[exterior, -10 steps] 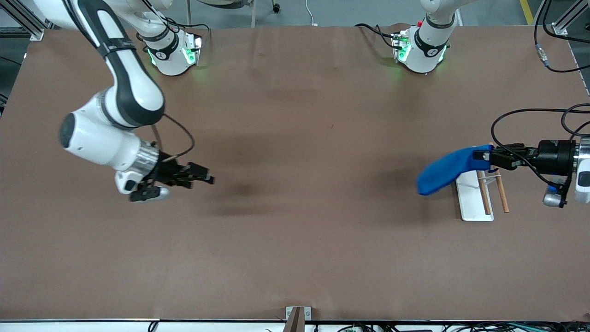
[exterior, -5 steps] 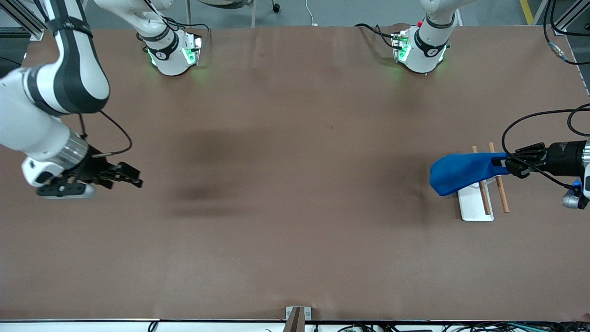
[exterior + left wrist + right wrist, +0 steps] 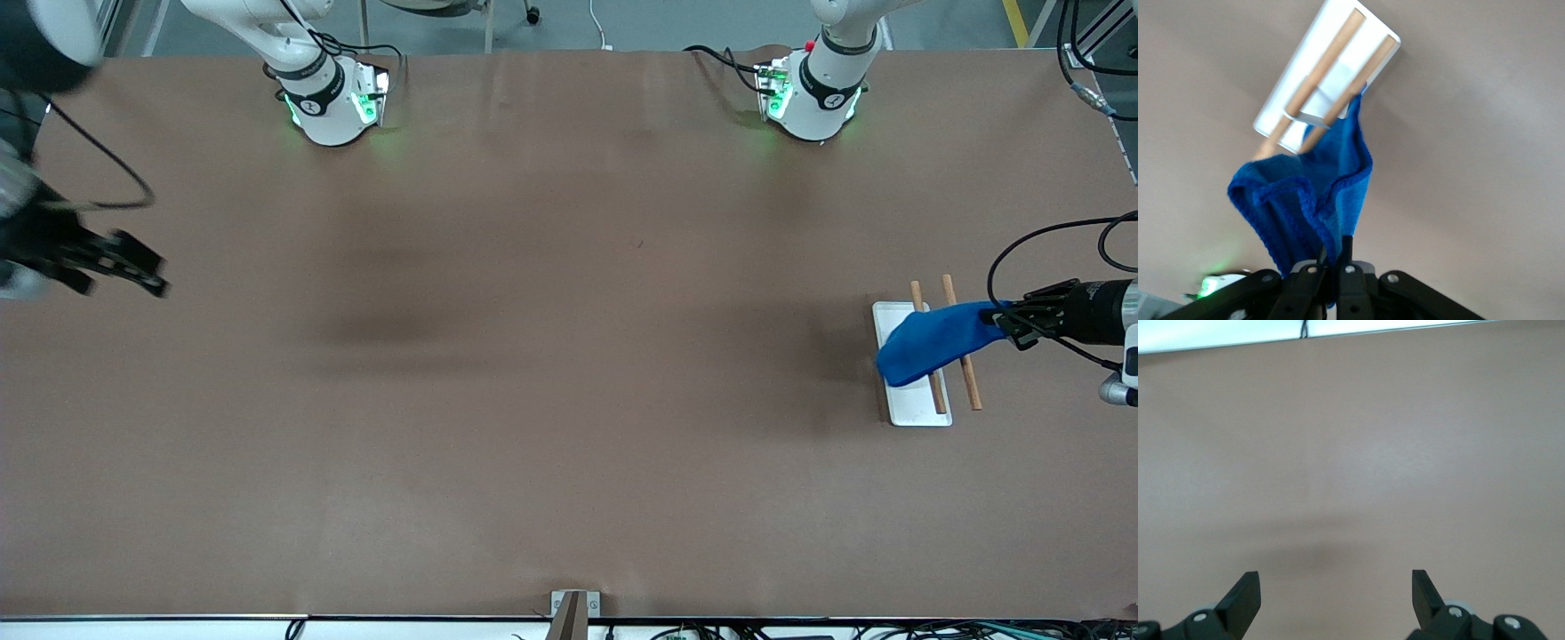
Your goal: Right arm passes towel to left arm to hang
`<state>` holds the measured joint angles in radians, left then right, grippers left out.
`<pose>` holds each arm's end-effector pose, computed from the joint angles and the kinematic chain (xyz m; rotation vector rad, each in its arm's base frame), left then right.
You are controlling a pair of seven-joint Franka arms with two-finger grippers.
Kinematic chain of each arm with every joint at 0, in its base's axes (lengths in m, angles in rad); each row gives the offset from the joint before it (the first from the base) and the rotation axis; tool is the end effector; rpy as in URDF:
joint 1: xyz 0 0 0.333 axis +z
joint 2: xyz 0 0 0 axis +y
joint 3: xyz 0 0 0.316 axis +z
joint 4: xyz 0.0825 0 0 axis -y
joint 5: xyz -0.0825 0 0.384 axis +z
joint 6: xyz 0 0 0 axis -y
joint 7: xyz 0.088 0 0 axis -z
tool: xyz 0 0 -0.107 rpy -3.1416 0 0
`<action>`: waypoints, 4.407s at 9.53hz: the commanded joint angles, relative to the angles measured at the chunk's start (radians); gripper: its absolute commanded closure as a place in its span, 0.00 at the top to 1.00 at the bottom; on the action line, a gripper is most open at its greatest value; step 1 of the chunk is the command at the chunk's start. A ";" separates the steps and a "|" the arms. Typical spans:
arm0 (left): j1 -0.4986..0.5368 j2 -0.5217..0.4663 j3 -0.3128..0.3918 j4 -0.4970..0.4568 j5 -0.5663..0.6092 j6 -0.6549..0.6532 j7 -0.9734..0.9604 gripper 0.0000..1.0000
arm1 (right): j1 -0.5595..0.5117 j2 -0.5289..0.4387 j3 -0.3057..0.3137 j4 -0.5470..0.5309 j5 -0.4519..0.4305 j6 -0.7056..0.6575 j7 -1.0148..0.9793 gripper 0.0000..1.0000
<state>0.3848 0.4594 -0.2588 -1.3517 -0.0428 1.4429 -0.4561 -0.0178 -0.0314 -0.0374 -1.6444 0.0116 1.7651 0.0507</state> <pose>0.6402 0.1058 0.4455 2.8601 0.8685 -0.5663 0.5621 -0.0304 0.6252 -3.1157 0.1674 -0.2378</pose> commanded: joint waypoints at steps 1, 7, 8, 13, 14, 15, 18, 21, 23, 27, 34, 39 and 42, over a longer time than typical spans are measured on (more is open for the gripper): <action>0.002 0.027 0.006 -0.015 0.092 0.063 0.106 0.00 | 0.001 -0.001 -0.048 0.060 -0.015 -0.050 0.023 1.00; 0.068 0.096 0.009 -0.015 0.155 0.207 0.232 0.00 | 0.006 -0.047 -0.070 0.061 -0.016 -0.177 0.065 1.00; 0.080 0.113 0.009 -0.015 0.156 0.224 0.243 0.01 | -0.004 -0.038 -0.071 0.110 -0.013 -0.182 0.036 1.00; 0.111 0.160 0.009 -0.017 0.251 0.300 0.379 0.53 | -0.005 -0.012 -0.075 0.163 -0.015 -0.234 0.029 1.00; 0.124 0.162 0.007 -0.017 0.279 0.313 0.431 1.00 | -0.004 -0.013 -0.076 0.160 -0.019 -0.237 -0.010 1.00; 0.134 0.159 0.007 -0.017 0.281 0.320 0.462 1.00 | -0.005 -0.015 -0.078 0.159 -0.057 -0.239 -0.082 1.00; 0.135 0.134 0.006 0.032 0.281 0.318 0.480 1.00 | -0.004 -0.015 -0.075 0.160 -0.067 -0.269 -0.012 1.00; 0.128 0.038 -0.055 0.052 0.276 0.303 0.488 1.00 | -0.004 -0.015 -0.075 0.155 -0.053 -0.269 -0.011 1.00; 0.131 -0.022 -0.108 0.048 0.227 0.240 0.475 1.00 | -0.005 -0.015 -0.076 0.153 -0.035 -0.263 -0.011 1.00; 0.131 -0.198 -0.238 0.046 0.202 0.171 0.418 1.00 | -0.007 -0.015 -0.076 0.153 -0.035 -0.268 -0.011 1.00; 0.129 -0.327 -0.318 0.045 0.126 0.002 0.422 1.00 | -0.014 -0.015 -0.076 0.152 -0.035 -0.268 -0.011 1.00; -0.225 -0.520 -0.009 -0.189 0.071 0.013 0.422 1.00 | -0.016 -0.013 -0.076 0.152 -0.033 -0.268 -0.011 1.00; -0.335 -0.587 0.073 -0.280 0.061 0.020 0.416 1.00 | -0.016 -0.013 -0.076 0.152 -0.033 -0.269 -0.011 1.00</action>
<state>0.0842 -0.0841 -0.2166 -1.5405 0.0386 1.4435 -0.0387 -0.0197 -0.0491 -0.1207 -1.5044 -0.0329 1.5079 0.0290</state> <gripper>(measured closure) 0.000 0.000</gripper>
